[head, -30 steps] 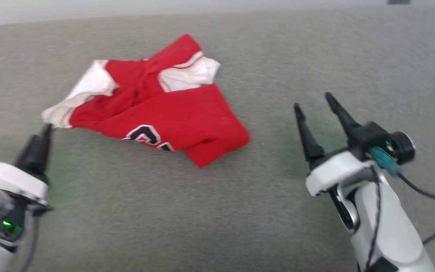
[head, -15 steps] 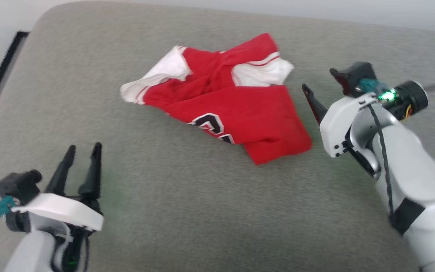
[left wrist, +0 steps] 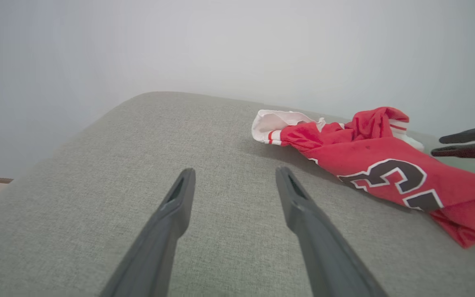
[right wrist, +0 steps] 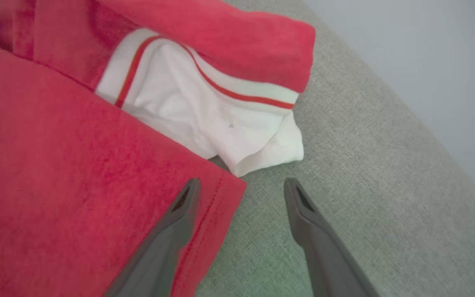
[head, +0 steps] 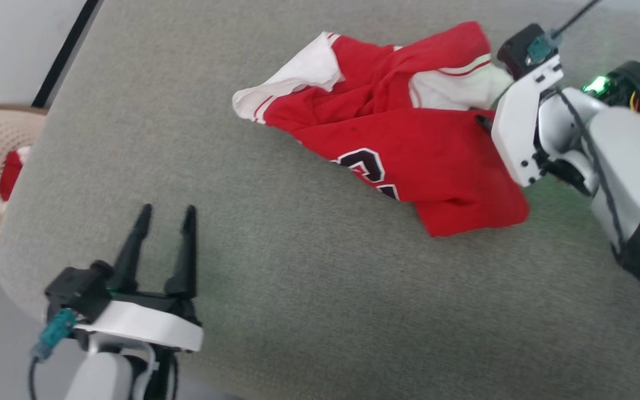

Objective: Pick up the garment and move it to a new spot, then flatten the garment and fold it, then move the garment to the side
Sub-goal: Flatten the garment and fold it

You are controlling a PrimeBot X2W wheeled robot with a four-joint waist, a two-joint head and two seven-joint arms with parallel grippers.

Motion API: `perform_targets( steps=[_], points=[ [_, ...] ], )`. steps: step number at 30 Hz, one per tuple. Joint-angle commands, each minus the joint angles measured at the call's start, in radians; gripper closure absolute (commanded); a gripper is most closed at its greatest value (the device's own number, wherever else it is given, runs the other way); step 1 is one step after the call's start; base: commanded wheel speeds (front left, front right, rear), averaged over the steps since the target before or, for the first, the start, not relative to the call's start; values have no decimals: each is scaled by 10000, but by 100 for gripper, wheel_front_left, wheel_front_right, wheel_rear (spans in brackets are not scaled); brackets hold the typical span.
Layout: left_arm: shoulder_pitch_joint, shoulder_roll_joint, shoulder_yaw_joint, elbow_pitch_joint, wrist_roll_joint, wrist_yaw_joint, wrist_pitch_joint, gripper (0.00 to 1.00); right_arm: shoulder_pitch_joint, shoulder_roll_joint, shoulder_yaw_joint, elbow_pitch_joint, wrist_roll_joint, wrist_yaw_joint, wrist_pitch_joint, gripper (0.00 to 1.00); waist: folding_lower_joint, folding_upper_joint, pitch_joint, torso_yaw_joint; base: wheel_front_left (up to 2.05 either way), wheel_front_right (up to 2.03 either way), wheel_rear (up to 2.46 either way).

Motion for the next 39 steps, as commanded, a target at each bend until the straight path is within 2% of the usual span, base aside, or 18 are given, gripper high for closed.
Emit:
perform_targets(
  steps=[1, 8, 14, 15, 16, 17, 18, 23, 29, 33, 39],
  points=[
    [59, -117, -87, -22, -6, 22, -48, 0, -282, -107, 193, 73, 225, -10, 277, 0, 0, 0, 225, 237, 0, 0, 0],
    [-246, -474, -440, -35, -270, 22, -49, 0, -1170, -327, 1025, 443, 830, -10, 1383, 0, 0, 0, 652, 595, 0, 0, 0],
    [-466, -528, -666, 41, -575, 22, -49, 0, -1729, -355, 1523, 964, 819, -12, 2154, 0, 0, 0, 1081, 808, 0, 0, 0],
    [-508, -544, -683, 65, -584, 22, -49, 0, -1745, -331, 1617, 1047, 812, -12, 2264, 15, 0, 0, 1132, 824, 0, 0, 0],
    [-554, -567, -685, 82, -607, 22, -49, 0, -1756, -318, 1684, 1125, 835, -13, 2330, 52, 0, 0, 1165, 836, 0, 0, 0],
    [-585, -569, -674, 88, -641, 22, -50, 0, -1775, -310, 1762, 1178, 843, -16, 2355, 78, 0, 0, 1182, 837, 0, 0, 0],
    [-597, -568, -664, 95, -668, 22, -49, 0, -1817, -314, 1814, 1200, 847, -18, 2327, 100, 0, 0, 1201, 826, 0, 0, 0],
    [-547, -495, -700, 153, -703, 22, -51, 0, -2119, -401, 1358, 1448, 650, -29, 1428, 100, 0, 0, 1042, 631, 0, 0, 0],
    [-314, -337, -446, 79, -483, 22, -49, 0, -1702, -281, 671, 1501, 393, -16, 338, 100, 0, 0, 533, 191, 0, 0, 0],
    [-12, -190, -206, -18, -325, 22, -49, 0, -890, -613, 229, 824, 470, -16, -114, 100, 0, 0, 66, -329, 0, 0, 0],
    [477, -41, 18, -284, -136, 22, -49, 0, 981, -1495, -1070, -1017, 526, -16, -231, 100, 0, 0, -394, -1152, 0, 0, 0]
  ],
)
